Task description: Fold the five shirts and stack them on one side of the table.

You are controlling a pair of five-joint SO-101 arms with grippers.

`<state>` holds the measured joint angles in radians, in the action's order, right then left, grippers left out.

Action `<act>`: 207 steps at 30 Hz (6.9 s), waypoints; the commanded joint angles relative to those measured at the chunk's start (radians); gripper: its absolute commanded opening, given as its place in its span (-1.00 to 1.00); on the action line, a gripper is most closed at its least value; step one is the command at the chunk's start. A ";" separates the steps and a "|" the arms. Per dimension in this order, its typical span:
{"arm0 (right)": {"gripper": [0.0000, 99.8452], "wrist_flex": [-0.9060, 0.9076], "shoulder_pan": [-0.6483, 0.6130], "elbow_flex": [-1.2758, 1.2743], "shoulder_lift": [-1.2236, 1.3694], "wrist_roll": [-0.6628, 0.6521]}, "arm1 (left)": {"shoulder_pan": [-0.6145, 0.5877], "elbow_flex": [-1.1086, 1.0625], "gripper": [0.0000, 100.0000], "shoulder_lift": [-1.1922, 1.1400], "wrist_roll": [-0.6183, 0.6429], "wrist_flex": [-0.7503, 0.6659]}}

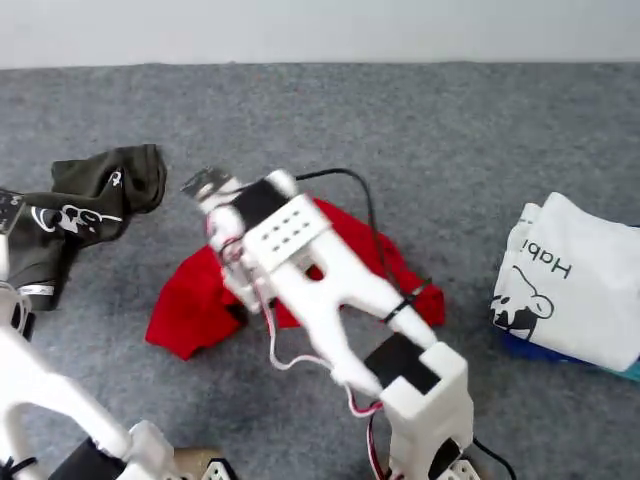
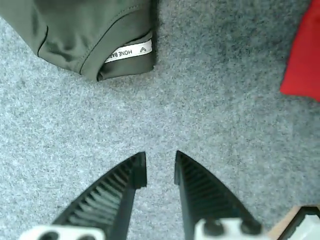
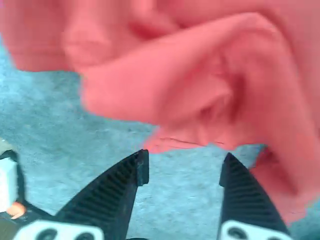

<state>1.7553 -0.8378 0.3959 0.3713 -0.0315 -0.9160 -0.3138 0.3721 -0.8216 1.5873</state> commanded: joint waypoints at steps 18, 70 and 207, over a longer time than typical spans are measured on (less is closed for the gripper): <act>-0.52 -0.015 -0.028 0.005 0.211 0.038 | 0.003 0.038 -0.79 0.028 -0.002 -0.014; -0.98 0.038 0.674 -0.466 -0.653 -0.509 | 0.769 -0.338 -0.65 0.018 -0.002 -0.058; -0.98 -1.979 0.921 -0.997 -0.538 -1.074 | 0.799 0.145 -0.97 -0.407 -0.152 -1.353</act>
<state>-0.1826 0.0537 -0.7365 -0.2256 -1.0978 -0.1258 -0.3261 0.0238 -0.9659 0.2631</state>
